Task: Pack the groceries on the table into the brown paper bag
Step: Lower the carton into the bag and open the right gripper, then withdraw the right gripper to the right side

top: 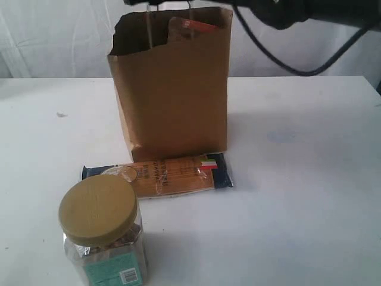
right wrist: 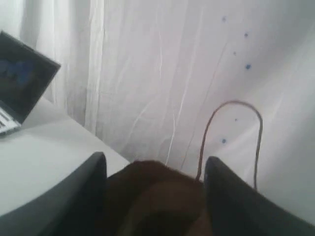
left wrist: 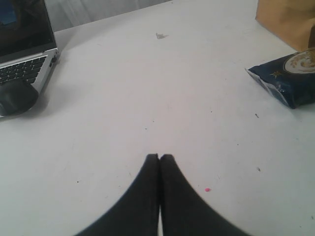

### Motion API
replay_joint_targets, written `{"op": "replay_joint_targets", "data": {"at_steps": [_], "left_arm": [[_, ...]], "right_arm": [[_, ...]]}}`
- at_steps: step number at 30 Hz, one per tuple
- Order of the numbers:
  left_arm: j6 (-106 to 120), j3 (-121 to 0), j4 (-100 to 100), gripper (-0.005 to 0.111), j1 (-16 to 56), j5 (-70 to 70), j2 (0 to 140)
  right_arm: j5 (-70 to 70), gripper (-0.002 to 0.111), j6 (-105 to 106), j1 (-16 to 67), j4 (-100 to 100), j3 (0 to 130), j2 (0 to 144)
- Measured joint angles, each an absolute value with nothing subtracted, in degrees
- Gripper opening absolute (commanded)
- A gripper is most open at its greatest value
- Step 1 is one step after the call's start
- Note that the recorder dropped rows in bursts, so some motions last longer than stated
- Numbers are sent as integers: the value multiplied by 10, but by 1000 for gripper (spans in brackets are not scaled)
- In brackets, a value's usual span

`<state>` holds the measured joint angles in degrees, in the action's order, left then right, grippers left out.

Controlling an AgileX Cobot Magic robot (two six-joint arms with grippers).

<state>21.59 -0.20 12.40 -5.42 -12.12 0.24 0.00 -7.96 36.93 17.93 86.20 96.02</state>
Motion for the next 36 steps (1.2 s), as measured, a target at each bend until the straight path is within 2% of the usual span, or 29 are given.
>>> {"op": "replay_joint_targets", "data": {"at_steps": [6, 16, 20, 26, 31, 36], "left_arm": [[216, -2, 124, 0, -54, -121, 2], [216, -2, 124, 0, -54, -121, 2], [216, -2, 124, 0, -54, -121, 2], [216, -2, 124, 0, -54, -121, 2], [216, -2, 124, 0, -54, -121, 2], [216, -2, 124, 0, -54, -121, 2]], "right_arm": [[53, 51, -80, 369, 180, 866, 895], [405, 27, -75, 369, 235, 866, 805], [497, 20, -88, 365, 312, 866, 779], [516, 0, -160, 288, 427, 824, 770], [485, 0, -265, 170, 427, 720, 770], [418, 0, -376, 126, 400, 560, 741]]}}
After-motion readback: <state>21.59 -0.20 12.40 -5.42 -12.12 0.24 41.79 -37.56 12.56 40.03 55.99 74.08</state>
